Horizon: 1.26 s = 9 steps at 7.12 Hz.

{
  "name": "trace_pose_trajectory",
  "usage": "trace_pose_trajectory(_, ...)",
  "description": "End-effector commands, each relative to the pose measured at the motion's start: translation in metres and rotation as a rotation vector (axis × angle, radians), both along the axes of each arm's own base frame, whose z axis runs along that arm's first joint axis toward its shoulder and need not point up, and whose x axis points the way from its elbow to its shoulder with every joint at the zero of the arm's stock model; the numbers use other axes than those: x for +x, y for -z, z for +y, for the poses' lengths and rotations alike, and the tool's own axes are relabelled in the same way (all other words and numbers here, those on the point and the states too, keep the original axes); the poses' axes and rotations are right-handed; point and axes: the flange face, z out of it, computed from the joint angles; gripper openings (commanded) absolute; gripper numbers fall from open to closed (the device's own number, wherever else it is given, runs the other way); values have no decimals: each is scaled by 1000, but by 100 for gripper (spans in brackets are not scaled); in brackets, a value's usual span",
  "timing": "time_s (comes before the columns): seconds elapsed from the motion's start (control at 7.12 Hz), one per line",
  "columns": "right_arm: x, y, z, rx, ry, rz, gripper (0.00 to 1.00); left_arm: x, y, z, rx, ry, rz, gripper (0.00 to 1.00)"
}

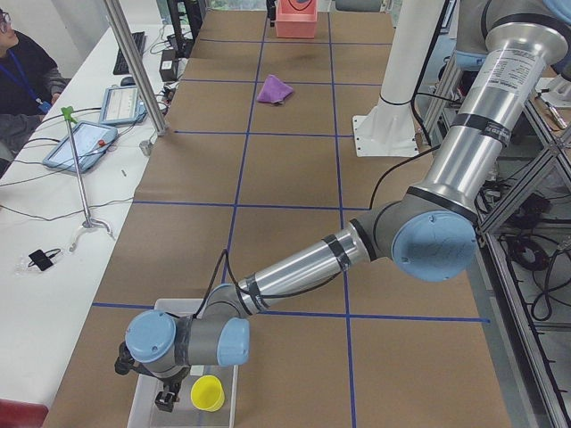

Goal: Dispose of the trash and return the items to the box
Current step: 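Set the yellow cup in the clear box beside the bowl, release, then reach the right gripper down to the purple cloth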

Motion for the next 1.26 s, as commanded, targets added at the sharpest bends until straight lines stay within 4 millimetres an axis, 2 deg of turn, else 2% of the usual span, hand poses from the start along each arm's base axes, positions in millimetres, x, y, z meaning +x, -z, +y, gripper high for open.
trace_pose_trajectory(0.0, 0, 0, 0, -1, -1, 0, 100, -7, 122, 16, -72, 66, 15, 99)
trace_pose_trajectory(0.14, -2, 7, 0, -25, -39, -9, 100, 2, 153, 65, -90, 105, -2, 99)
trace_pose_trajectory(0.28, -11, 22, -5, -43, -70, -23, 100, 11, 166, 121, -73, 107, 1, 99)
trace_pose_trajectory(0.42, -29, 37, -2, -61, -86, -34, 100, 18, 178, 151, -61, 107, 6, 99)
trace_pose_trajectory(0.56, -63, 67, -4, -80, -110, -55, 100, 19, 181, 154, -64, 115, 9, 99)
trace_pose_trajectory(0.7, -117, 102, 2, -106, -144, -62, 100, 21, 179, 154, -69, 112, 9, 99)
trace_pose_trajectory(0.84, -178, 136, 10, -138, -189, -68, 100, 21, 180, 154, -66, 112, 9, 99)
trace_pose_trajectory(0.98, -231, 156, 19, -160, -214, -64, 100, 21, 180, 154, -66, 112, 9, 99)
trace_pose_trajectory(1.12, -264, 163, 19, -153, -234, -42, 99, 21, 180, 154, -64, 112, 10, 99)
